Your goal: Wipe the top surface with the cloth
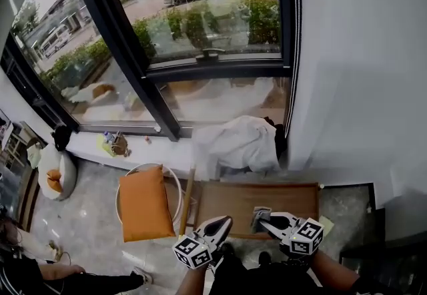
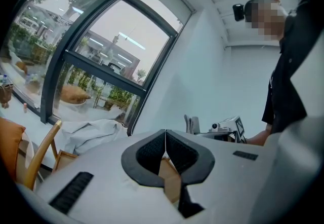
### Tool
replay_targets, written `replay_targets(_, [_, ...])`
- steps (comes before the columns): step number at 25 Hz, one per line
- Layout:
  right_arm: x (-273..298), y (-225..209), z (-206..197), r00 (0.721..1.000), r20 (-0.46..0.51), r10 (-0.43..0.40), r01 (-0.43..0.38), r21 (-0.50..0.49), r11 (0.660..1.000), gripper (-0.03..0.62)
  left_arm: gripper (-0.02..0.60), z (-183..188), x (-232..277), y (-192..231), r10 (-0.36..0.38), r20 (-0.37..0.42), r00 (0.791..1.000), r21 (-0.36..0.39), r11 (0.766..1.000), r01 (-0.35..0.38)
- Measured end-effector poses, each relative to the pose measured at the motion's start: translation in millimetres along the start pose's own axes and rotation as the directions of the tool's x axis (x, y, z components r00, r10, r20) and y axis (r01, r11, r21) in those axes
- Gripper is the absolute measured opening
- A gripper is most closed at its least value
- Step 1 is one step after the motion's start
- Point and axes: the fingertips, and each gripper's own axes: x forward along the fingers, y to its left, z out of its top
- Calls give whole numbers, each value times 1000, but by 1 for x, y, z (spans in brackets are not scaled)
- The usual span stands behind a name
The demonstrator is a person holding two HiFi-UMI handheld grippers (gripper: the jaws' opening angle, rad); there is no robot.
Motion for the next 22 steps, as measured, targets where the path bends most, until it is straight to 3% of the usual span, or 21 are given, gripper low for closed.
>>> replay_targets(7, [35, -10, 10, 995, -1, -99, 99, -10, 995, 38, 14, 10, -3, 36, -85, -35, 996, -16, 996, 85])
replay_targets(13, [98, -12, 29, 987, 17, -161, 161, -13, 987, 38, 14, 47, -27, 98, -104, 8, 995, -31, 994, 104])
replay_targets(22, [187, -13, 18, 979, -48, -199, 199, -2, 980, 38, 14, 49, -59, 171, -115, -86, 990, -83, 991, 107])
